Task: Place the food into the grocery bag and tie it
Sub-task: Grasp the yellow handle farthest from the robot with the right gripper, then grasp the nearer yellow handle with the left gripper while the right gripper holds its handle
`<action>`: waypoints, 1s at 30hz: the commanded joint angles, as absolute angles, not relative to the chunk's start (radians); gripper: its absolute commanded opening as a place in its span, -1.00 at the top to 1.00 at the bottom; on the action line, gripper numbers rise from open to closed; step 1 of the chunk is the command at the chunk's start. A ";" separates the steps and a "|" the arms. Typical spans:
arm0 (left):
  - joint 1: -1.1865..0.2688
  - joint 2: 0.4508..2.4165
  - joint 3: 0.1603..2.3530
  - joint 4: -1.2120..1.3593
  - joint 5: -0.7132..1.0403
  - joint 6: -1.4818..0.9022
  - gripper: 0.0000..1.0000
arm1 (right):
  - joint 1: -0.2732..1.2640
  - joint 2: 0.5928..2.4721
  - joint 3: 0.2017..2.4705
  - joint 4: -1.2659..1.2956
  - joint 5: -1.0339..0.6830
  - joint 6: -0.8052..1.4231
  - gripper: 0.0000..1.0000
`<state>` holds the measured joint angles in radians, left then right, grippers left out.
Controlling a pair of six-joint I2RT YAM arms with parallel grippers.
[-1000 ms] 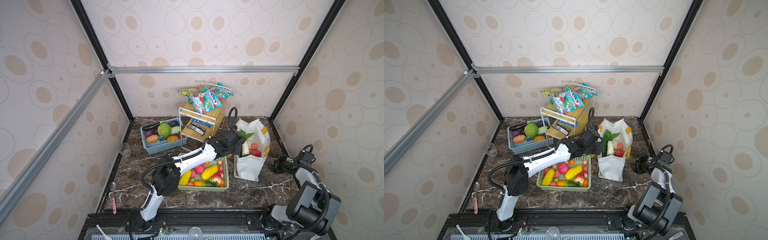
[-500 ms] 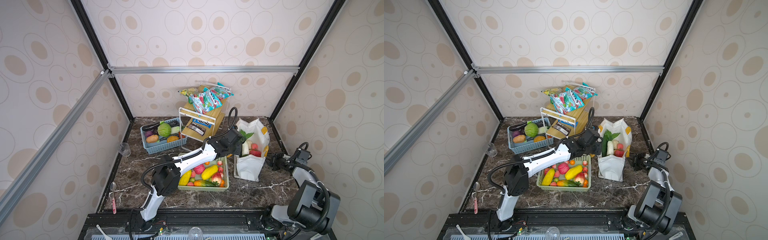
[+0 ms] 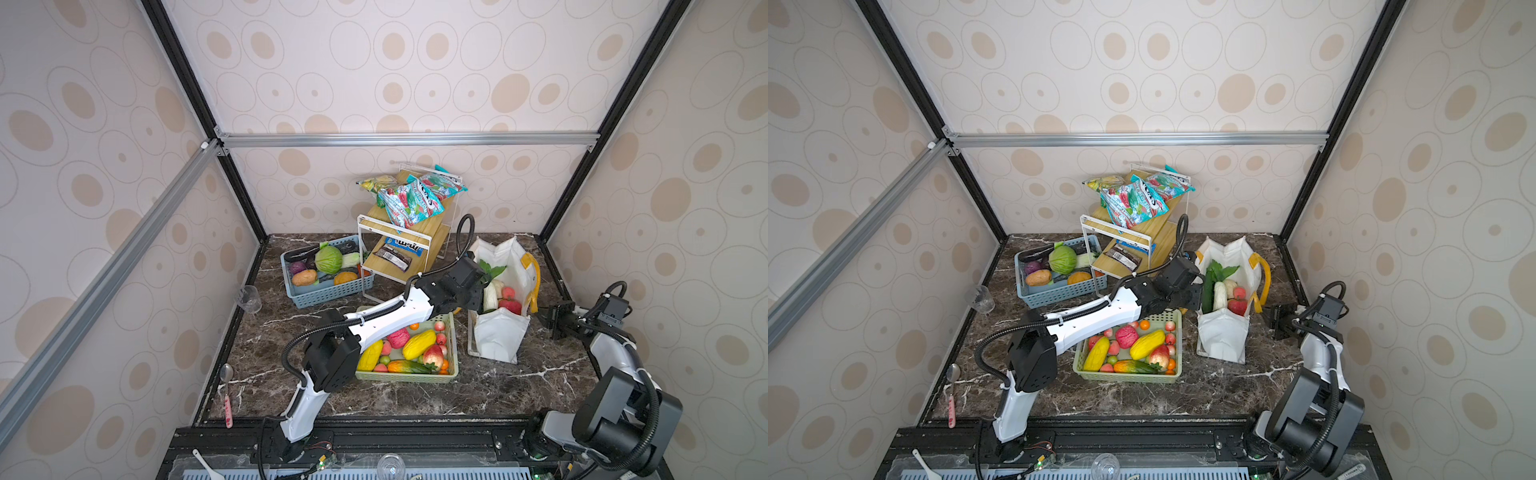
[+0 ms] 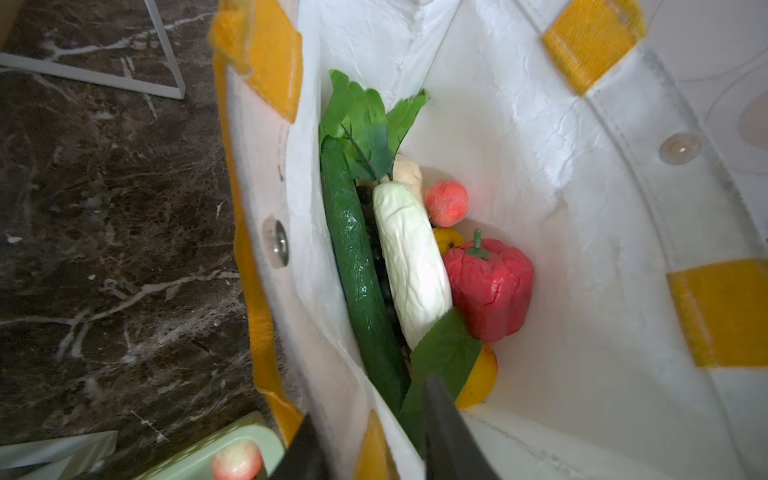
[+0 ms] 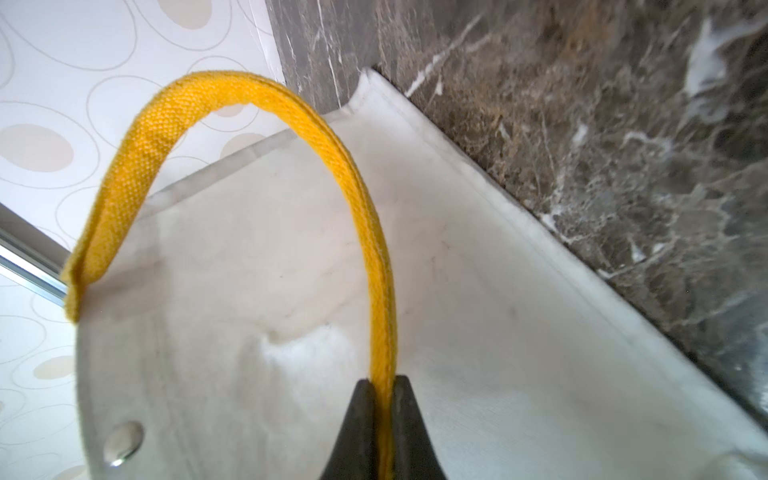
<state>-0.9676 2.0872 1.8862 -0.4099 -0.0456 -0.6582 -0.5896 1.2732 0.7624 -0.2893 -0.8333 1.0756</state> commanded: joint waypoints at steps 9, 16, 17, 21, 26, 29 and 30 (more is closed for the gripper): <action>-0.932 1.911 1.774 -0.424 -0.021 -0.679 -0.41 | -0.595 1.201 0.944 -0.531 -0.652 0.908 0.83; -0.914 1.718 1.551 -0.341 -0.010 -0.710 -0.30 | -0.597 1.216 0.996 -0.572 -0.605 0.875 0.84; -0.914 1.701 1.532 -0.332 -0.002 -0.705 -0.25 | -0.597 1.216 1.001 -0.575 -0.603 0.872 0.84; -0.919 1.681 1.448 -0.304 0.081 -0.721 0.01 | -0.597 1.206 1.036 -0.610 -0.585 0.838 0.84; -0.956 1.729 1.386 -0.241 0.095 -0.762 0.20 | -0.597 1.188 1.090 -0.656 -0.558 0.794 0.84; -0.981 1.784 1.426 -0.238 0.045 -0.746 0.21 | -0.597 1.180 1.118 -0.674 -0.546 0.780 0.84; -0.985 1.808 1.445 -0.241 0.029 -0.744 0.20 | -0.597 1.179 1.128 -0.676 -0.547 0.780 0.84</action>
